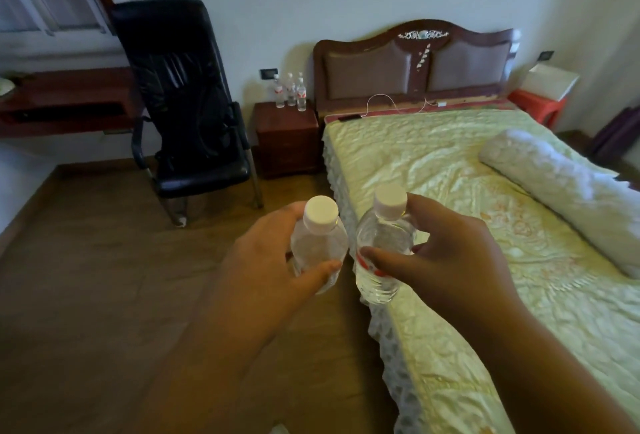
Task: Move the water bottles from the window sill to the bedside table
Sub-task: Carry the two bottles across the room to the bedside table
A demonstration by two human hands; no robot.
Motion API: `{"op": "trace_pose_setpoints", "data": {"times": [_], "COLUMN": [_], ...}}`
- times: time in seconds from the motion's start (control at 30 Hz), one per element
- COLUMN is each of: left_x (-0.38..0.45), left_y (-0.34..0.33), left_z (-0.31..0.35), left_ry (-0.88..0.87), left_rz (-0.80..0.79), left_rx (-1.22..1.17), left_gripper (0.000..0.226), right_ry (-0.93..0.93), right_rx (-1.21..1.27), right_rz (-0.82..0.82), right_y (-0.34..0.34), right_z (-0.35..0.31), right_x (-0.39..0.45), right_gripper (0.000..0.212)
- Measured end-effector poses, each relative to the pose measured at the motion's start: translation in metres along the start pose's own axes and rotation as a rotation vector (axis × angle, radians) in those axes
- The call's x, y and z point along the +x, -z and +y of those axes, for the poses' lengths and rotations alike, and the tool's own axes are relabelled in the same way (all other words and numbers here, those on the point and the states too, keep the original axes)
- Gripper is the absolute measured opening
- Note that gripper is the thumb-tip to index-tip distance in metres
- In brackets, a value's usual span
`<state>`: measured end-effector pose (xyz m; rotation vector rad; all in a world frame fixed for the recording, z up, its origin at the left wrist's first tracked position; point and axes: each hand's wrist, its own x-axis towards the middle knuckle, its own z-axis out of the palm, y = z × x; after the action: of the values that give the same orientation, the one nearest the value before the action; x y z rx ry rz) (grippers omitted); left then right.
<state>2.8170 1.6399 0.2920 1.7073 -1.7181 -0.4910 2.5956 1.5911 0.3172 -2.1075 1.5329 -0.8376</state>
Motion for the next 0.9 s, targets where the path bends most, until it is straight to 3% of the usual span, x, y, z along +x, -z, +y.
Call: {"op": "trace_pose_setpoints", "data": {"times": [0.47,0.9], "left_x": [0.096,0.190], "left_y": [0.062,0.067], "left_z": [-0.097,-0.131], "left_ry": [-0.038,0.076], "left_rz": [-0.065,-0.059], "left_rx": [-0.012,0.045], "left_gripper": [0.081,0.078], "right_ry": [-0.022,0.021], "right_rx": [0.051,0.056], "right_rz": [0.034,-0.037], "right_y": [-0.087,-0.120], "right_z": [-0.055,-0.038], "right_x": [0.100,0.218], "right_gripper": [0.066,0.065]}}
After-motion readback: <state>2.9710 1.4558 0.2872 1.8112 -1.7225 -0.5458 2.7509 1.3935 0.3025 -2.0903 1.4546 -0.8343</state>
